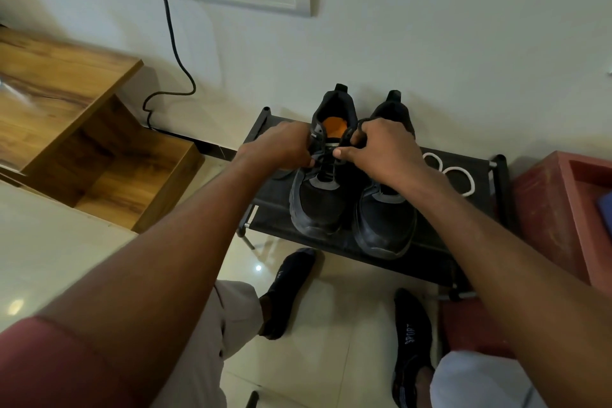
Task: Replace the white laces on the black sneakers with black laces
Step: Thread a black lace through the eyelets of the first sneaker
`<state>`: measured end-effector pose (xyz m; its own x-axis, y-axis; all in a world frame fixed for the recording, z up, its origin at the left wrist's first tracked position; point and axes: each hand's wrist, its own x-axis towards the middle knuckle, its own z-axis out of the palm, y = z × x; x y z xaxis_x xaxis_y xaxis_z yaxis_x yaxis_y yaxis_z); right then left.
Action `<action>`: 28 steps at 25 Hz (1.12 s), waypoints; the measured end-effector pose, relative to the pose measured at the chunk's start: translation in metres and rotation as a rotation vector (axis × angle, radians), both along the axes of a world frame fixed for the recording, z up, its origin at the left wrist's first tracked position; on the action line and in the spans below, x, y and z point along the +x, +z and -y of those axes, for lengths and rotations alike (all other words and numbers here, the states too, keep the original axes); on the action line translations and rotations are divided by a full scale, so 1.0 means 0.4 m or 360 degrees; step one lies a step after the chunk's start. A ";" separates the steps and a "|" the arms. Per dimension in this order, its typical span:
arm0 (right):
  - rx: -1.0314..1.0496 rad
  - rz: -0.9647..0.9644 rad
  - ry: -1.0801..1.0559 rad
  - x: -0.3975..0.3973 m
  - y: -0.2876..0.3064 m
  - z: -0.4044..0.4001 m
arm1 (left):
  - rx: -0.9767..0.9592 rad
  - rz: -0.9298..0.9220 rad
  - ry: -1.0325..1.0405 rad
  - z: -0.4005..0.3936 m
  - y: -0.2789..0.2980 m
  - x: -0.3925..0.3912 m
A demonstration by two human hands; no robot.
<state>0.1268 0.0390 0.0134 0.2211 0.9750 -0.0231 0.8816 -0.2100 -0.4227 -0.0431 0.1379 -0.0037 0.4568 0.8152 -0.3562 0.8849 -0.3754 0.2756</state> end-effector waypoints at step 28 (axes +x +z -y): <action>0.0675 -0.0890 -0.0363 0.096 0.081 0.004 | 0.0323 0.1003 0.0231 0.004 0.096 0.030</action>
<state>0.1653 0.0376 0.0459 0.4853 0.8562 0.1771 0.4645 -0.0808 -0.8819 -0.0309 0.1364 0.0349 0.4080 0.9065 0.1090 0.6235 -0.3638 0.6920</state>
